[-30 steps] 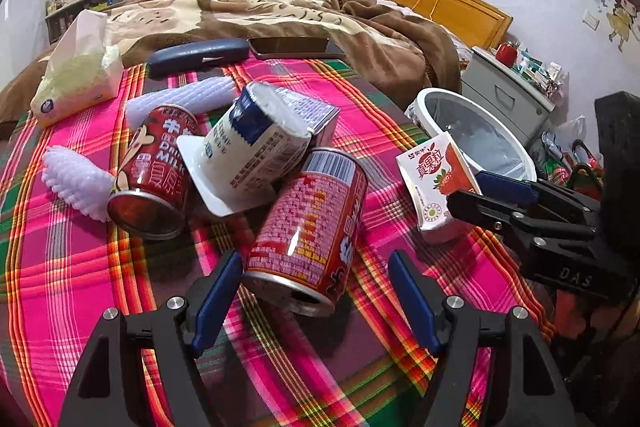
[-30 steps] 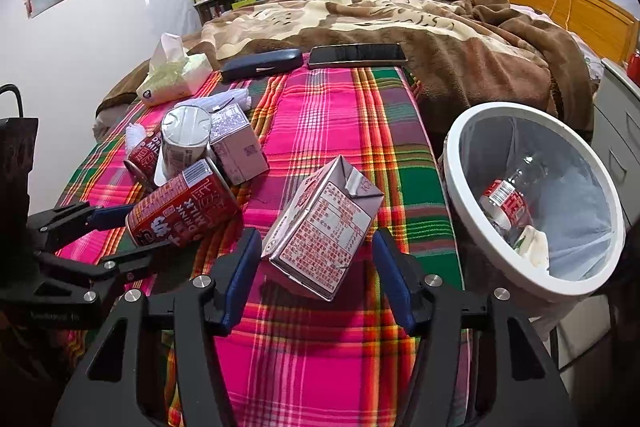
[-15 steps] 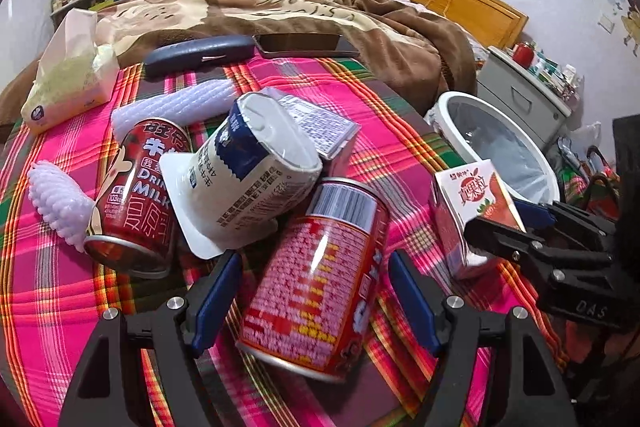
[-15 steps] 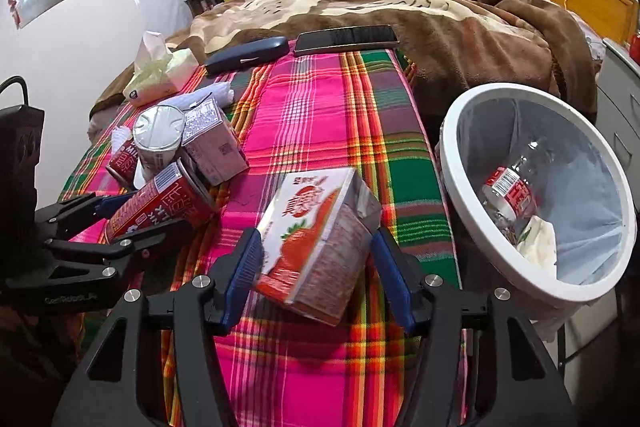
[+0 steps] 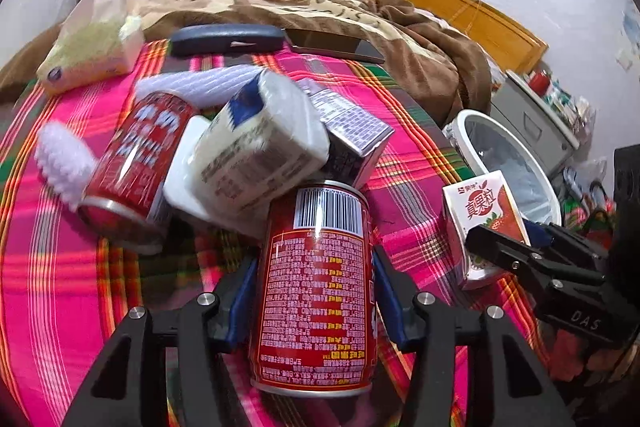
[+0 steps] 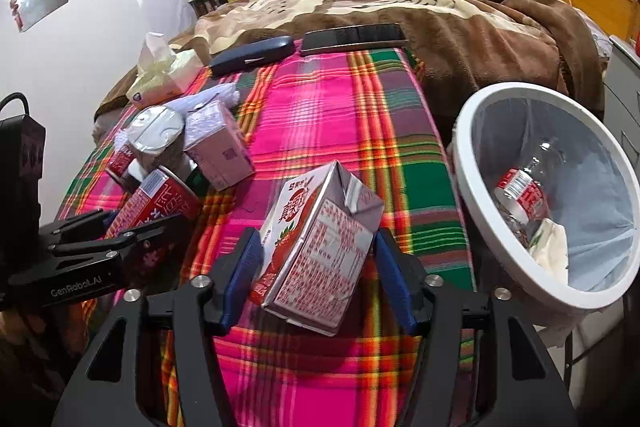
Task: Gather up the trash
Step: 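Grasp the red can with the left gripper while the right grasps the pink strawberry carton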
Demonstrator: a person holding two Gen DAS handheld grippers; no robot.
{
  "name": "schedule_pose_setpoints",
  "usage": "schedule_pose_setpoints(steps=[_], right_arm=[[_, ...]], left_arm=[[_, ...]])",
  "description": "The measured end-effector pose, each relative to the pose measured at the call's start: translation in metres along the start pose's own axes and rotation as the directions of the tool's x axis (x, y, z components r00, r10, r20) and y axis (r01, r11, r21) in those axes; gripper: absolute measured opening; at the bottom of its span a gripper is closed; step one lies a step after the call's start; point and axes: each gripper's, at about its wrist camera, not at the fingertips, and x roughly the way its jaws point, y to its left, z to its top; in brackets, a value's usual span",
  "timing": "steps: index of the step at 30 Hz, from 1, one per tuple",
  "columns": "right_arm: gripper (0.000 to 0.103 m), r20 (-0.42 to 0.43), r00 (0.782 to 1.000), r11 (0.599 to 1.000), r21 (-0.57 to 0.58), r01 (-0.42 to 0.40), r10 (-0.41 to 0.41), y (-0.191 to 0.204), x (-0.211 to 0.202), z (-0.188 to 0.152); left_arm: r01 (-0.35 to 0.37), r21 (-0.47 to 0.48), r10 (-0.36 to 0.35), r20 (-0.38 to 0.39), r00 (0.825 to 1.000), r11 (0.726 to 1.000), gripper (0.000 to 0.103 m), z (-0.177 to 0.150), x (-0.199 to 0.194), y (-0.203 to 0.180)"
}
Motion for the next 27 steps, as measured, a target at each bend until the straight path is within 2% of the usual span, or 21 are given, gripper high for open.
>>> schedule_pose_setpoints(steps=[4, 9, 10, 13, 16, 18, 21, 24, 27], right_arm=[[0.047, 0.008, 1.0, 0.999, -0.042, -0.009, 0.009, 0.01, -0.001, -0.001], [0.045, 0.015, 1.0, 0.996, -0.082, -0.024, 0.025, 0.016, -0.004, -0.001], [0.045, 0.021, 1.0, 0.994, -0.106, -0.01, 0.012, 0.019, -0.006, -0.001], [0.044, 0.042, 0.993, 0.973, -0.199, 0.117, -0.111, 0.031, -0.008, -0.003], [0.044, 0.035, 0.991, 0.959, -0.247, 0.135, -0.131, 0.037, -0.008, -0.004], [0.044, 0.043, 0.989, 0.954, -0.259, 0.148, -0.142, 0.037, -0.007, -0.004], [0.043, 0.022, 0.993, 0.963, -0.245, 0.115, -0.113, 0.034, -0.005, -0.005], [0.038, 0.011, 0.994, 0.966, -0.235, 0.112, -0.112, 0.033, -0.003, -0.006], [0.038, 0.015, 0.995, 0.97, -0.222, 0.102, -0.101, 0.032, -0.007, -0.008]], left_arm=[[-0.001, -0.033, 0.002, 0.012, 1.0, 0.999, 0.054, -0.011, -0.008, 0.002], [-0.013, -0.063, 0.015, 0.025, 1.0, 0.998, 0.054, -0.021, -0.016, 0.004], [-0.015, -0.074, 0.017, 0.029, 0.999, 0.997, 0.054, -0.023, -0.018, 0.005], [-0.039, -0.076, 0.042, 0.035, 0.999, 0.996, 0.054, -0.026, -0.02, 0.003], [-0.062, -0.058, 0.063, 0.029, 0.998, 0.996, 0.054, -0.026, -0.018, -0.001], [-0.076, -0.05, 0.078, 0.023, 0.997, 0.996, 0.054, -0.026, -0.015, -0.003], [-0.105, -0.035, 0.106, 0.017, 0.994, 0.994, 0.054, -0.025, -0.014, -0.007], [-0.114, -0.025, 0.114, 0.016, 0.993, 0.993, 0.054, -0.025, -0.014, -0.009], [-0.125, -0.027, 0.125, 0.012, 0.992, 0.992, 0.052, -0.025, -0.015, -0.009]])
